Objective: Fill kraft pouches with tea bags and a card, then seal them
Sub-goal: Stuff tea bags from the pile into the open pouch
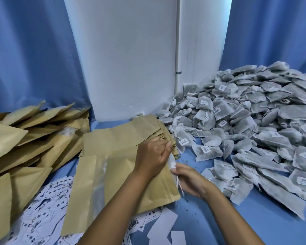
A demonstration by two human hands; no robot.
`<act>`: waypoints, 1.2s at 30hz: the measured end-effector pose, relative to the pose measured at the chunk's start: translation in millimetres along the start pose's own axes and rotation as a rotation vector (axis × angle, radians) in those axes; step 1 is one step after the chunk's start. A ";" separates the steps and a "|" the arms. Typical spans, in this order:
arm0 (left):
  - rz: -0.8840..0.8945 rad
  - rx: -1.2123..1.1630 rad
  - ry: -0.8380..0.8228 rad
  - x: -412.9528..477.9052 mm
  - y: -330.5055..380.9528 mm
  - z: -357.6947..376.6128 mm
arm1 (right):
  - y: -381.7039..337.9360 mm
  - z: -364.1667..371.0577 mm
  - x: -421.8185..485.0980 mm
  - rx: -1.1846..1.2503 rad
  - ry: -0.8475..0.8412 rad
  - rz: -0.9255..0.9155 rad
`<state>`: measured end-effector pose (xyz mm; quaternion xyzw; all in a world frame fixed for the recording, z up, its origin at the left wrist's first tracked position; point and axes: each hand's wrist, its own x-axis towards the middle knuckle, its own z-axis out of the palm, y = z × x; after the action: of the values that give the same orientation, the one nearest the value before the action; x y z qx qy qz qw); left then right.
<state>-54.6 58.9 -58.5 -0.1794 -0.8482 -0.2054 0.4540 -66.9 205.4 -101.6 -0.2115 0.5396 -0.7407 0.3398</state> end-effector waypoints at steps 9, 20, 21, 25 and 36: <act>0.182 0.066 -0.307 -1.8 7.0 9.9 | -8.2 19.7 19.1 -0.742 0.344 -0.035; 0.146 0.084 -0.097 7.3 8.6 9.9 | -10.3 -5.6 7.8 -0.395 0.306 -0.042; 0.117 0.106 -0.095 5.3 1.2 6.0 | -15.2 -20.1 -0.5 -0.534 0.395 -0.091; 0.011 0.067 -0.122 1.0 -9.3 2.6 | -14.6 -65.9 -37.6 -1.465 0.449 0.395; 0.030 0.073 -0.210 -3.5 -8.9 7.5 | 1.5 -77.5 -34.6 -1.617 0.806 0.325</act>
<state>-62.4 54.7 -66.9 -0.1958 -0.8953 -0.1477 0.3718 -95.7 281.3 -126.7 -0.0319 0.9943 -0.0986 -0.0254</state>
